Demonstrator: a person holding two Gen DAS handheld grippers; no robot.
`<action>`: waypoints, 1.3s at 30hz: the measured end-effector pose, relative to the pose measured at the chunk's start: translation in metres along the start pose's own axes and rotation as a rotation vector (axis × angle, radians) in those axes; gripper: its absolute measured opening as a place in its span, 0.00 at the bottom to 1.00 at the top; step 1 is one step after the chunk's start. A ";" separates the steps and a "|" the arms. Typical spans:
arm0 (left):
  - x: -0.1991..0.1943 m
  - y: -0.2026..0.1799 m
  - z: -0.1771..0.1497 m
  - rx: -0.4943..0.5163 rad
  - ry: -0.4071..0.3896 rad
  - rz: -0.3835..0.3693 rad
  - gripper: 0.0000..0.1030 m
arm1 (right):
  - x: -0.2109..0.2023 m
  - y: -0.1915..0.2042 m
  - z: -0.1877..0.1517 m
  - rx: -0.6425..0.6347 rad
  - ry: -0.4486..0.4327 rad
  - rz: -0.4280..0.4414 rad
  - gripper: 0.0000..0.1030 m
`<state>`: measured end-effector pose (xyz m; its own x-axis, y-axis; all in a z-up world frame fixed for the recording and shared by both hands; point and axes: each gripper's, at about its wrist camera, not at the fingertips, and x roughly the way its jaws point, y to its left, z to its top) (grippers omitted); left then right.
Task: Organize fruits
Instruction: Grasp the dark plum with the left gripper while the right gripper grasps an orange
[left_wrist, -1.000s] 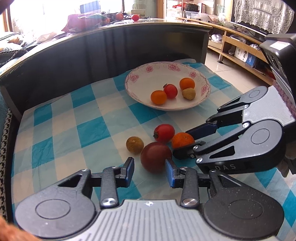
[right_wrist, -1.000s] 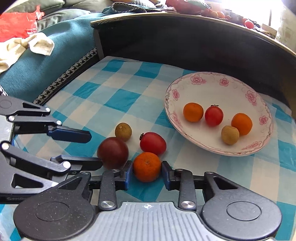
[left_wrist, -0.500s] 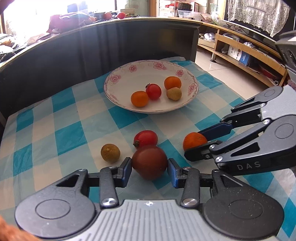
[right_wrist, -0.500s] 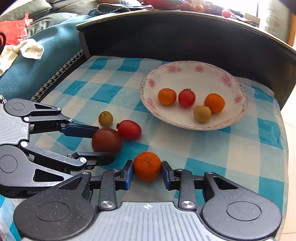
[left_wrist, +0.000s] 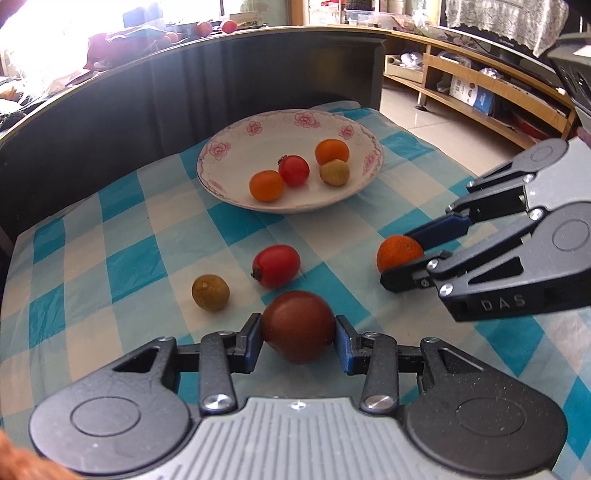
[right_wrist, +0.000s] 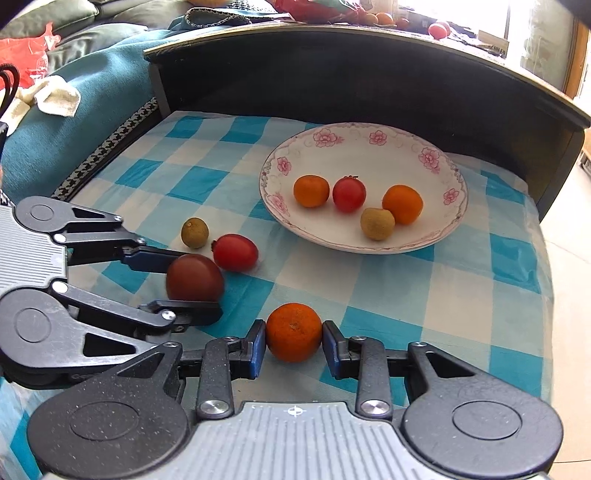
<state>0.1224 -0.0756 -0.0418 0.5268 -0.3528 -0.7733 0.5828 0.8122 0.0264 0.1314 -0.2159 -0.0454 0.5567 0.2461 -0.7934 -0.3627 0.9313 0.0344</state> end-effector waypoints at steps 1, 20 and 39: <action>-0.002 -0.001 -0.002 0.004 0.002 -0.003 0.48 | -0.001 0.000 -0.001 -0.011 -0.001 -0.008 0.26; -0.002 -0.006 -0.012 0.059 -0.017 0.008 0.51 | -0.004 0.008 -0.014 -0.099 -0.013 -0.040 0.28; -0.005 -0.003 -0.010 0.057 -0.030 0.014 0.54 | -0.002 0.003 -0.014 -0.059 -0.015 -0.028 0.36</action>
<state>0.1119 -0.0714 -0.0442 0.5527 -0.3558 -0.7536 0.6092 0.7895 0.0740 0.1185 -0.2175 -0.0520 0.5781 0.2248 -0.7844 -0.3903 0.9204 -0.0240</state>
